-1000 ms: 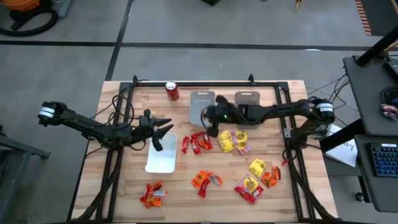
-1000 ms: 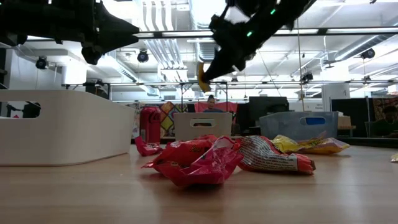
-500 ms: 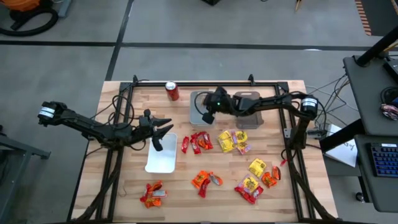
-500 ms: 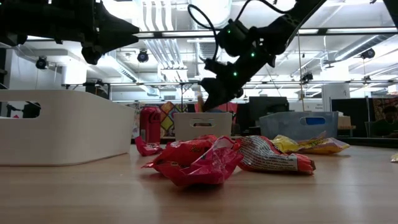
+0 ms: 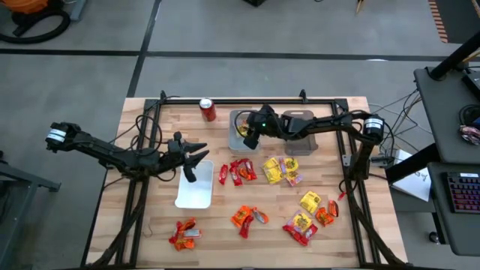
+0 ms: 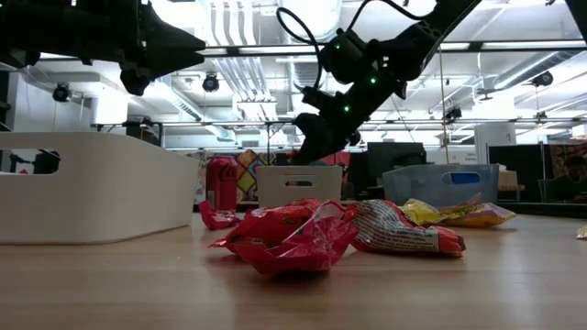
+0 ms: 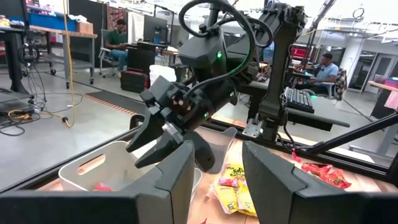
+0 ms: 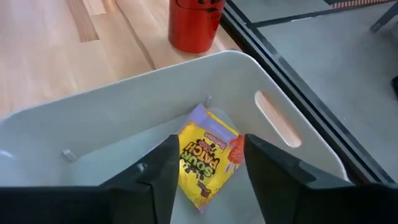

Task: Sort candy
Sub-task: Put the red candy into the white bin

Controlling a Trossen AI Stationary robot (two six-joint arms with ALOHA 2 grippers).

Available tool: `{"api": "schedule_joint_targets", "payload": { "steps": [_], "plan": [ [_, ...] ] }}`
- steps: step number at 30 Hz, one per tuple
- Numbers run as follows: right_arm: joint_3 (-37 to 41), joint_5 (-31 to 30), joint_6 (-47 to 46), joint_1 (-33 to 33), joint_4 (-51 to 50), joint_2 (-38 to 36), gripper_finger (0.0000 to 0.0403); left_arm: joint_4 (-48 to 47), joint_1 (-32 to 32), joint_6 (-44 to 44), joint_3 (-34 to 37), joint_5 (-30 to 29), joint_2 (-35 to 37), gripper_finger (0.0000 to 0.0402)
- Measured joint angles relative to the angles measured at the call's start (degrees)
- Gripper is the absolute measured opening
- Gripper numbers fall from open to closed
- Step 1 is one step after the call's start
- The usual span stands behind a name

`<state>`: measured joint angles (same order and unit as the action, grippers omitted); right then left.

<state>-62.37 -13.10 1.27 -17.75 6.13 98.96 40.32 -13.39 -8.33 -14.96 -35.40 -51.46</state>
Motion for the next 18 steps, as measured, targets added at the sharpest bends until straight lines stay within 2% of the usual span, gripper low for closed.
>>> {"api": "schedule_joint_targets", "payload": {
  "steps": [5, 13, 18],
  "plan": [
    [0.0, 2.2, -1.9, 0.8, -2.8, -3.5, 0.0179, -0.3, 0.0, -3.0, 0.0, 0.2, 0.0, 0.0121],
    [0.0, 14.1, -7.8, 3.3, -10.8, -11.2, 0.0164, -1.4, -0.2, -6.5, -0.5, 0.4, -0.9, 0.0121],
    [0.0, 15.1, -9.3, 7.4, -16.9, -14.8, 0.0157, -2.7, -1.3, -6.7, -3.5, 0.5, -3.7, 0.0121]
  ]
}}
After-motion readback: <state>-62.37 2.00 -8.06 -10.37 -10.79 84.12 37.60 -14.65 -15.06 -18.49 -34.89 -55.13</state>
